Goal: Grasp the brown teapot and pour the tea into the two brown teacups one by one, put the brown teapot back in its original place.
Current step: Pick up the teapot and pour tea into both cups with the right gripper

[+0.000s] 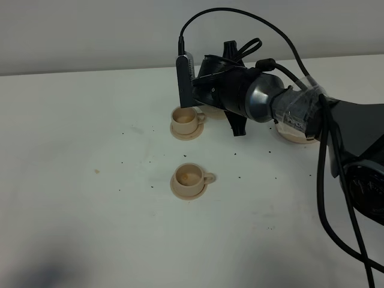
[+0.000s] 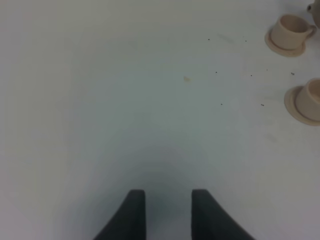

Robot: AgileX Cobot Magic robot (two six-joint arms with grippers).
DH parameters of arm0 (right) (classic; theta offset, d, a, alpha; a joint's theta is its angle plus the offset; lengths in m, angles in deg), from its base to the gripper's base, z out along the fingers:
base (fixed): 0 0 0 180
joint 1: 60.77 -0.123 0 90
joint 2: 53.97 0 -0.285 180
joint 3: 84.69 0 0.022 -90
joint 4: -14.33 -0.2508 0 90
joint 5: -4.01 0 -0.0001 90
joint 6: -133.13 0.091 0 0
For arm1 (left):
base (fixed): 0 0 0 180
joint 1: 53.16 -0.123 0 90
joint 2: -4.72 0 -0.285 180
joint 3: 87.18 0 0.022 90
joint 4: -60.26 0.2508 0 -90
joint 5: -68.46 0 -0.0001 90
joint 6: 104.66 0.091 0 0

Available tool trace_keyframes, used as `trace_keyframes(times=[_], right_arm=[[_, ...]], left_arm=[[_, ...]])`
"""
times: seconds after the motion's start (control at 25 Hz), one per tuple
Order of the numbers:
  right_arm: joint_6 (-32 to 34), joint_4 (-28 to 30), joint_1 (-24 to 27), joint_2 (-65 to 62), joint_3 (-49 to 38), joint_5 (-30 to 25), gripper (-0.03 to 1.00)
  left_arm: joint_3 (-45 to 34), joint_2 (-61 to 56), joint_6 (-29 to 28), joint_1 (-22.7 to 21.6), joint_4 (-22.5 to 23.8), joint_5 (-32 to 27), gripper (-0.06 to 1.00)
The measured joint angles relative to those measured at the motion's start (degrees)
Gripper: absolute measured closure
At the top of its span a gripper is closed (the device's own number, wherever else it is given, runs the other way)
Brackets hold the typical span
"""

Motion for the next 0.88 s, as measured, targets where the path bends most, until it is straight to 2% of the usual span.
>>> trace_keyframes(times=[0.88], right_arm=[[0.0,4.0,-1.2,0.0,0.0,0.1,0.86]], left_arm=[[0.0,0.0,0.0,0.0,0.0,0.0,0.7]])
